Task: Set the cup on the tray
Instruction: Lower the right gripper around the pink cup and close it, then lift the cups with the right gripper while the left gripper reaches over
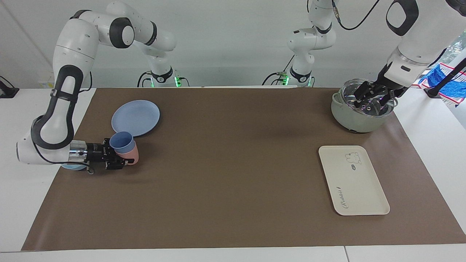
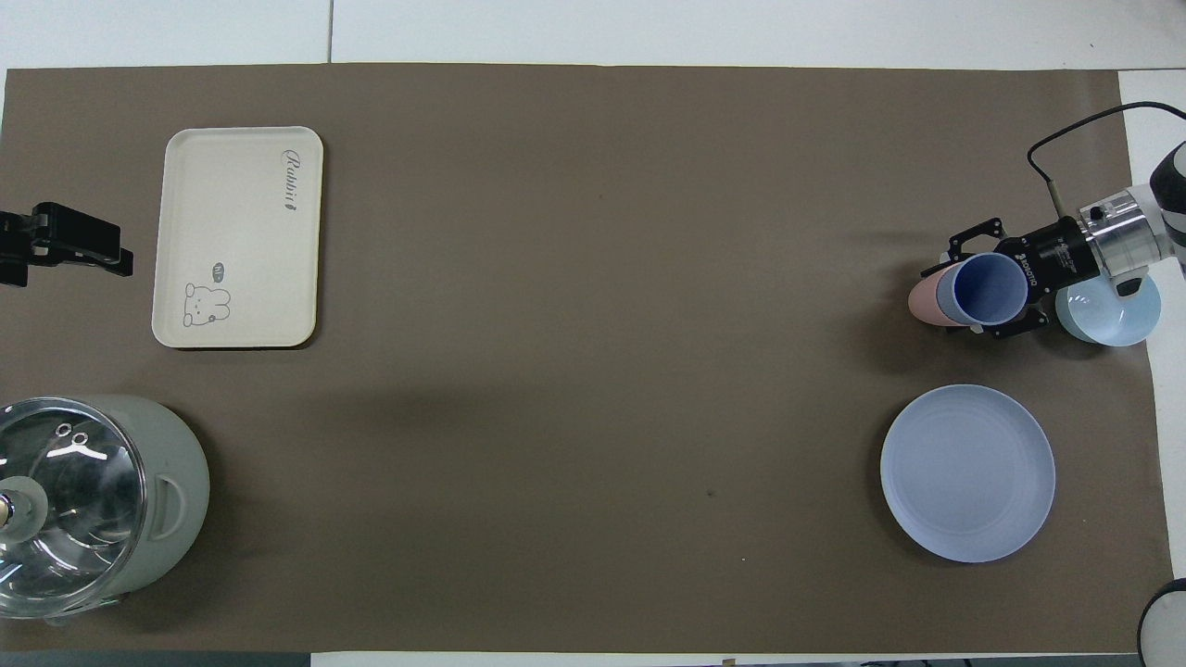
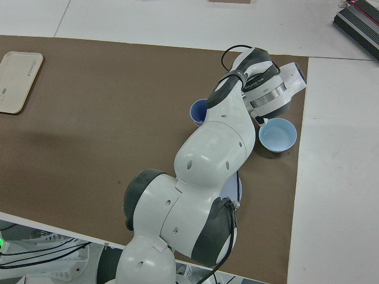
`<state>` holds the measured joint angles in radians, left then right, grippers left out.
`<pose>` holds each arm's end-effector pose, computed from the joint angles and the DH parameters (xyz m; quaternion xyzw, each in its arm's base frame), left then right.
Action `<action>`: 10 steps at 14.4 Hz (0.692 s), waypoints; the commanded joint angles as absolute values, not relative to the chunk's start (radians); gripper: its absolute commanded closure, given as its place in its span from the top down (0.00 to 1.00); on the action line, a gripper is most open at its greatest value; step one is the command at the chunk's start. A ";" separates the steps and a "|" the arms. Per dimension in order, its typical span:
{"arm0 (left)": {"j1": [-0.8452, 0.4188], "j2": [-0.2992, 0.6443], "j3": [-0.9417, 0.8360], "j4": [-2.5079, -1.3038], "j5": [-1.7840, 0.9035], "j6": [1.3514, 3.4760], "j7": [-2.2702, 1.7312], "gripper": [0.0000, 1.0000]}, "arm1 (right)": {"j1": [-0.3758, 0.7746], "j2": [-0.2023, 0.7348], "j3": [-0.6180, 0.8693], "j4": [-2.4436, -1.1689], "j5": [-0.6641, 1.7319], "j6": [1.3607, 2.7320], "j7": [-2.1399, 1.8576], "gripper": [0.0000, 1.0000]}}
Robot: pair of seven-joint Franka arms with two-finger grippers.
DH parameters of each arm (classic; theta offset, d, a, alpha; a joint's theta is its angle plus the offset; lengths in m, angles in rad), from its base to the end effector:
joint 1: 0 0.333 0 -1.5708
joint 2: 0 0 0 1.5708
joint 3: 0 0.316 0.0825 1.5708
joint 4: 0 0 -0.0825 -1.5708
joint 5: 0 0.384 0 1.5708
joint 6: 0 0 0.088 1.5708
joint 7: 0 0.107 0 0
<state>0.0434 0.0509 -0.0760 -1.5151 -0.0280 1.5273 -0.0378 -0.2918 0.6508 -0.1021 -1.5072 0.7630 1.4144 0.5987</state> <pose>0.5655 -0.0204 0.6185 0.9997 0.0023 -0.0198 0.0152 0.6186 -0.1571 0.2762 -0.7328 0.4882 0.3693 0.2972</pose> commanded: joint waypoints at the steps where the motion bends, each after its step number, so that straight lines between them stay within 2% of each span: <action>1: 0.041 0.018 -0.074 -1.554 -0.015 1.537 -0.049 1.00 | -0.304 0.580 -0.090 -1.542 0.836 1.393 0.681 0.00; 4: 0.041 0.018 -0.074 -1.554 -0.015 1.537 -0.049 1.00 | -0.278 0.551 -0.087 -1.546 0.910 1.384 0.793 0.00; 7: 0.041 0.018 -0.074 -1.554 -0.015 1.537 -0.049 1.00 | -0.163 0.467 -0.089 -1.623 0.974 1.413 0.900 0.00; 10: 0.041 0.018 -0.074 -1.554 -0.015 1.537 -0.049 1.00 | -0.002 0.382 -0.087 -1.686 1.031 1.592 1.067 0.00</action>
